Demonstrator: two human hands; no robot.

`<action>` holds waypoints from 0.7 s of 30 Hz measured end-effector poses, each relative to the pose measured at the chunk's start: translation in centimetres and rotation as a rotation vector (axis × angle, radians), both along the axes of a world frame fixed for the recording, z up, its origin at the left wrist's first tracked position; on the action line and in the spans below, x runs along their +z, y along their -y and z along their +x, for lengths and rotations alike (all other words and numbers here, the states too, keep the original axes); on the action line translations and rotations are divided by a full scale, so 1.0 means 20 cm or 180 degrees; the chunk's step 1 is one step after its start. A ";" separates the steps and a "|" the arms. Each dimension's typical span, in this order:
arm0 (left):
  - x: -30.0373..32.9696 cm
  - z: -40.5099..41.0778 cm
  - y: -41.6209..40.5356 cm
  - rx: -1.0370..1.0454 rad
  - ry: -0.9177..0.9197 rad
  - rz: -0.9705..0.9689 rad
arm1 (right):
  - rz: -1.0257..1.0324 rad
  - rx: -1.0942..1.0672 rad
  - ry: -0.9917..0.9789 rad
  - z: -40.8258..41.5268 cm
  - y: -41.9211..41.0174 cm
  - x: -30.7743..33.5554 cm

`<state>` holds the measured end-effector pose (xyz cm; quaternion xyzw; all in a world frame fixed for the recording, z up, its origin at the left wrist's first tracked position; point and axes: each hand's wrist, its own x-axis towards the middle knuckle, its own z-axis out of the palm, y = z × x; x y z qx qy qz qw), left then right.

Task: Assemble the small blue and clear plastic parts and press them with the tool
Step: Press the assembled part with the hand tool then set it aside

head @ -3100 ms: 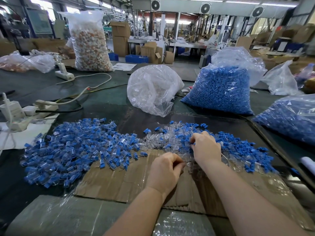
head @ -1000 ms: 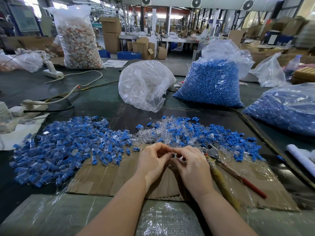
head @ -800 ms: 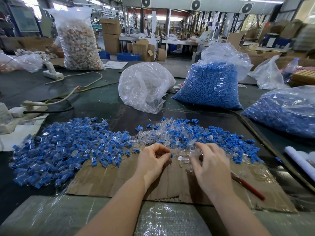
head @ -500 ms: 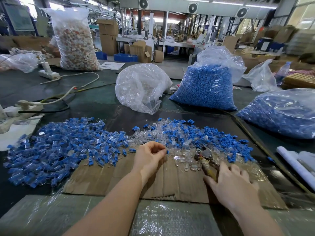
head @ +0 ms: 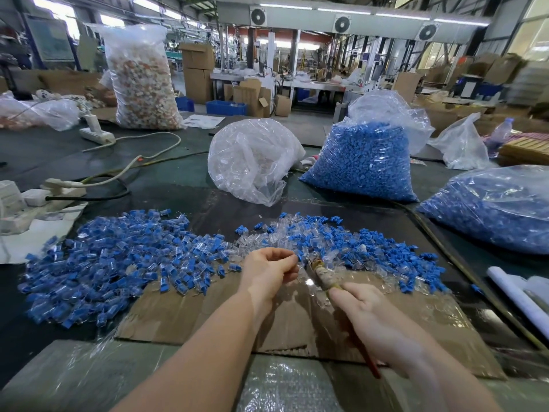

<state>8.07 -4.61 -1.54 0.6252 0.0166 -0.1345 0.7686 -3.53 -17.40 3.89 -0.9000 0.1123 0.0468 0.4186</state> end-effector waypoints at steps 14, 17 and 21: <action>0.05 -0.04 0.02 0.0218 0.0092 0.0295 | 0.0474 0.0185 -0.0456 0.02 0.00 0.02; 0.06 -0.05 0.02 0.0246 -0.0017 0.0187 | 0.0358 0.0240 -0.0500 0.02 0.00 0.03; 0.06 -0.05 0.03 0.0320 -0.0131 0.0055 | 0.0235 0.0297 -0.0422 0.02 0.00 0.04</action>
